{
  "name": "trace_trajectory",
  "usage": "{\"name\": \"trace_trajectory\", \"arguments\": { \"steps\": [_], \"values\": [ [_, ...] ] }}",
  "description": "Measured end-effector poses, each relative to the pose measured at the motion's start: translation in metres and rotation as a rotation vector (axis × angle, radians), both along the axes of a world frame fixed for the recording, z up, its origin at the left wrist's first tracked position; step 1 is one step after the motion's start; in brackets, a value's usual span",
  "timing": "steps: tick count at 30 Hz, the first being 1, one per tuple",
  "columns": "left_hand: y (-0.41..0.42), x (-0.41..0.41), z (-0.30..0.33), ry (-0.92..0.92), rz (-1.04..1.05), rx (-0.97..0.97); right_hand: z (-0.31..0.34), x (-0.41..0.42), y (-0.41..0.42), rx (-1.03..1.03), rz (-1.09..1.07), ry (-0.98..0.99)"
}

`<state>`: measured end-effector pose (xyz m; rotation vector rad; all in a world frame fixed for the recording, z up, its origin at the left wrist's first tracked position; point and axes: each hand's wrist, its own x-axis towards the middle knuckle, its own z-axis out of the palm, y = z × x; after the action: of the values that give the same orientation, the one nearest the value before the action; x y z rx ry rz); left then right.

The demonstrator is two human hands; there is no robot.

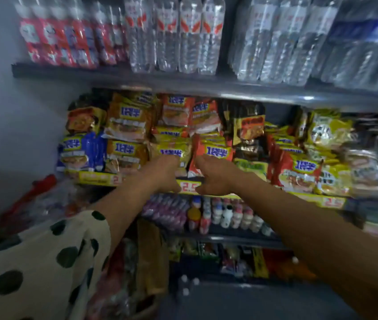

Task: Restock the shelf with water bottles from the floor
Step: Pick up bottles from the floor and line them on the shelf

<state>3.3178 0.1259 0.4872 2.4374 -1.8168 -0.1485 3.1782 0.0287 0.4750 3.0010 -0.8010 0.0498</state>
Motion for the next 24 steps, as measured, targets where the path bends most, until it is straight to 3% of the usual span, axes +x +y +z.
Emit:
{"name": "trace_trajectory", "arguments": {
  "steps": [9, 13, 18, 24],
  "values": [
    [-0.019, -0.071, -0.193, 0.196, -0.076, 0.219, -0.203, -0.069, 0.006, 0.254, -0.07, 0.155],
    [-0.037, -0.091, -0.302, 0.314, 0.002, 0.298, -0.304, -0.086, -0.011, 0.365, -0.128, 0.221],
    [-0.042, -0.112, -0.432, 0.331, 0.123, 0.411, -0.439, -0.101, -0.029, 0.489, -0.134, 0.322],
    [-0.042, -0.105, -0.6, 0.492, 0.298, 0.515, -0.604, -0.08, -0.041, 0.535, -0.14, 0.317]
  ]
}}
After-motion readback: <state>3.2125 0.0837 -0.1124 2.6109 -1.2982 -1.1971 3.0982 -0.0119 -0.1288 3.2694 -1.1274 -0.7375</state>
